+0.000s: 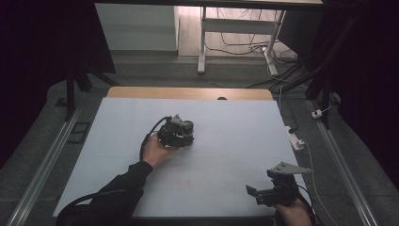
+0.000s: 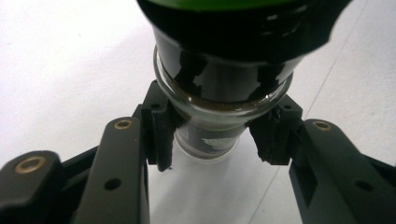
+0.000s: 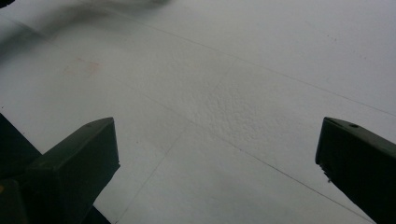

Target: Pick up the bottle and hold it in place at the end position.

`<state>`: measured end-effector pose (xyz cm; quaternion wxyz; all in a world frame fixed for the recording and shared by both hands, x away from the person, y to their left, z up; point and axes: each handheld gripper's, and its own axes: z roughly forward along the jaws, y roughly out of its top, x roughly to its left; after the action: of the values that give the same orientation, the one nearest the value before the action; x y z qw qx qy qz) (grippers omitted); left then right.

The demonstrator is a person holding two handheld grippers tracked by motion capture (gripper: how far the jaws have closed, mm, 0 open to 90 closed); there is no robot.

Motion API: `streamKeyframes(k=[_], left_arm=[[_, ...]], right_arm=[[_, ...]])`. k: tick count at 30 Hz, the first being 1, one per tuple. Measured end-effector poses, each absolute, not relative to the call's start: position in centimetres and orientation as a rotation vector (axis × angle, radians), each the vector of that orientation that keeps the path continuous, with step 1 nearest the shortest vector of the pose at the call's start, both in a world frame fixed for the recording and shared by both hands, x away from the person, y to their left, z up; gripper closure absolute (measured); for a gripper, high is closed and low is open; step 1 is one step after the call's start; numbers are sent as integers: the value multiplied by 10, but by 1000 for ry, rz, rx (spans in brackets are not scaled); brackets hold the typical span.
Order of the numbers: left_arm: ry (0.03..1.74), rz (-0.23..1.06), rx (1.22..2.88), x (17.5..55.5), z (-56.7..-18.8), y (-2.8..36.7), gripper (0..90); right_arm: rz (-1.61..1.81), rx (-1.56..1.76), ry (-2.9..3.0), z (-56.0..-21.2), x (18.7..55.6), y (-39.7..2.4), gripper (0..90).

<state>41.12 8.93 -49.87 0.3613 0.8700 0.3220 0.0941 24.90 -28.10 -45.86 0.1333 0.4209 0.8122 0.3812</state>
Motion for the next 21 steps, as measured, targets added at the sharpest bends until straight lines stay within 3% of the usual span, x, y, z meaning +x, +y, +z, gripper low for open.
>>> streamKeyframes(k=[21], left_arm=[[748,248,2265,412,-512,84,538]], right_arm=[[1102,1204,2361,-458,248,-281,0]])
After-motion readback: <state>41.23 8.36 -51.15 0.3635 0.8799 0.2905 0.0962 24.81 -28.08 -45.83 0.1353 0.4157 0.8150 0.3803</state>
